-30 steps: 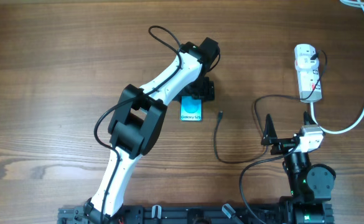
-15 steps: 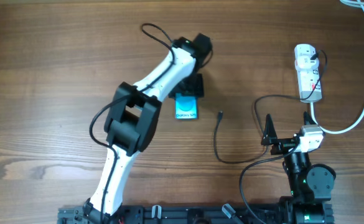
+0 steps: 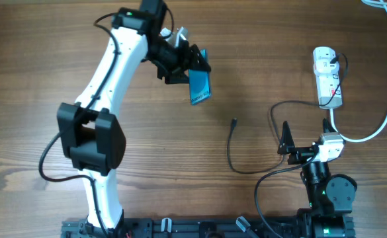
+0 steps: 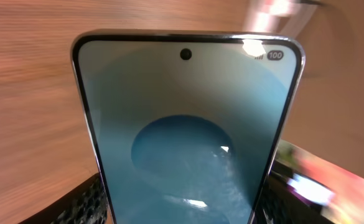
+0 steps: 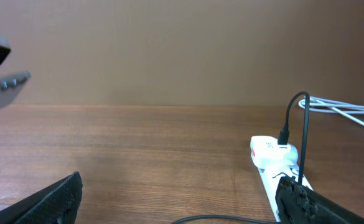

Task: Plug charger to phone and switch on socket

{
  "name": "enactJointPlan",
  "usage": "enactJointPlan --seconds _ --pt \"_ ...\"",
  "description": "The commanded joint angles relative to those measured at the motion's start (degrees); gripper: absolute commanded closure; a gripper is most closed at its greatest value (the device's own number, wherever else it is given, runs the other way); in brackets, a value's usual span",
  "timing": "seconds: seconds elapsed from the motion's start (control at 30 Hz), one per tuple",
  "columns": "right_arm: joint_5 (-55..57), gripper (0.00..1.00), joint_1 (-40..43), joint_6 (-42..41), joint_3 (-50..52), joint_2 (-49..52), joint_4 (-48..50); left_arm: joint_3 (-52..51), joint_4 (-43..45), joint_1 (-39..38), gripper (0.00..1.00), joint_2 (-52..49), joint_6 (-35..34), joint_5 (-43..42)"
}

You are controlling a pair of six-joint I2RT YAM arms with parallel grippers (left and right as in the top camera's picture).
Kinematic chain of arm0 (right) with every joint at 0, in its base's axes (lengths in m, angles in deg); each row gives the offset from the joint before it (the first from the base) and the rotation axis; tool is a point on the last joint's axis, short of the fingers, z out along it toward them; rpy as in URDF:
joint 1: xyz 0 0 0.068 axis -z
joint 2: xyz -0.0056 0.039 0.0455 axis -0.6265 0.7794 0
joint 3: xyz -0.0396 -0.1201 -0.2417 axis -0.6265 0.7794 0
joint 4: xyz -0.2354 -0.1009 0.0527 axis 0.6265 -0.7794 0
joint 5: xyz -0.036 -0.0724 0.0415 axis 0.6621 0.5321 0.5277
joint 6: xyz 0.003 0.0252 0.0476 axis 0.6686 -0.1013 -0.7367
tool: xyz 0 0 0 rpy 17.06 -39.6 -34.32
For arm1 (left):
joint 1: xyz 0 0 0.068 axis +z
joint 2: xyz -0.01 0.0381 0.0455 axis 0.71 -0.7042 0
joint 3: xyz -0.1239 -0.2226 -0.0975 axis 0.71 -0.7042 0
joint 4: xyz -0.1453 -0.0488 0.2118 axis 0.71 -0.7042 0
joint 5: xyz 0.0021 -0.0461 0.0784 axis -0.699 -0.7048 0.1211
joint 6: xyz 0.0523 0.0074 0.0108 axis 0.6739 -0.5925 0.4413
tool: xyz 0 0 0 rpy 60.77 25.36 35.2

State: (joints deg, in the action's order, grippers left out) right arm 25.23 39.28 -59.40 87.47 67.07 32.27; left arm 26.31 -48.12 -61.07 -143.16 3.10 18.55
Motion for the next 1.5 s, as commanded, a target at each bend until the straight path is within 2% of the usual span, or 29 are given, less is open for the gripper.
enactJointPlan --seconds 0.0,0.17,0.33,0.43,0.67,0.7,0.77,0.83,0.87,0.93,0.97,1.07,1.13,1.17,1.2,1.33,1.4,1.47 --pt "0.35 0.0 0.24 0.59 0.09 -0.35 0.15 1.55 -0.02 4.39 0.33 1.99 2.71 -26.67" --pt "0.35 0.0 0.24 0.59 0.09 -0.35 0.15 1.57 0.0 7.13 0.32 1.99 2.19 -45.22" --pt "0.35 0.0 0.24 0.59 0.09 -0.35 0.15 1.57 0.0 7.13 0.32 1.99 -7.82 -45.29" --pt "0.35 0.0 0.24 0.59 0.09 -0.35 0.15 1.55 0.02 7.13 0.34 1.99 -17.53 -45.29" --pt "0.83 0.0 0.24 2.73 0.09 -0.35 0.24 1.55 0.79 7.13 0.38 1.99 -23.21 -45.27" --pt "0.17 0.0 0.22 2.1 0.09 -0.35 2.86 1.55 3.34 7.13 0.37 1.99 -25.18 -45.27" --pt "-4.92 0.0 0.24 -5.92 0.09 -0.35 6.19 1.55 9.11 7.52 0.37 1.97 -29.46 -44.04" --pt "-6.32 0.0 0.24 -22.05 0.09 -0.35 8.92 1.55 12.28 8.15 0.37 1.97 -33.09 -41.99" --pt "-12.41 0.0 0.24 -24.33 0.09 -0.35 15.56 1.55 13.03 8.37 0.37 1.97 -34.25 -40.96" --pt "-16.83 0.0 0.24 -20.96 -0.37 -0.35 21.81 1.55 13.18 8.48 0.37 1.97 -34.29 -40.85" --pt "-16.87 0.0 0.24 -19.39 -2.64 0.07 21.18 1.55 13.2 8.57 0.37 1.97 -35.12 -40.83" --pt "-15.63 0.0 0.24 -12.15 -16.46 7.32 4.04 1.55 13.2 8.57 0.37 1.97 -35.78 -40.87" --pt "-12.59 0.0 0.24 -7.76 -29.79 19.85 -9.07 1.55 13.18 8.57 0.37 1.97 -35.78 -41.0" --pt "-16.39 0.0 0.24 -8.44 -35.15 27.34 -10.21 1.55 13.18 8.57 0.37 1.97 -35.78 -41.48" --pt "-25.22 0.0 0.24 -13.4 -38.07 34.42 -8.79 1.55 13.18 8.57 0.37 1.97 -35.74 -42.16" --pt "-41.38 0.0 0.2 -20.63 -38.58 47.67 1.6 1.55 13.22 8.57 0.37 1.97 -35.45 -44.11" --pt "-41.38 0.0 0.11 -21.84 -41.57 53.57 -3.93 1.55 14.93 8.57 0.37 1.97 -35.32 -45.29" --pt "-32.0 0.01 -0.22 -17.62 -48.17 58.82 -18.91 1.55 15.34 8.57 0.37 1.97 -35.32 -45.29"
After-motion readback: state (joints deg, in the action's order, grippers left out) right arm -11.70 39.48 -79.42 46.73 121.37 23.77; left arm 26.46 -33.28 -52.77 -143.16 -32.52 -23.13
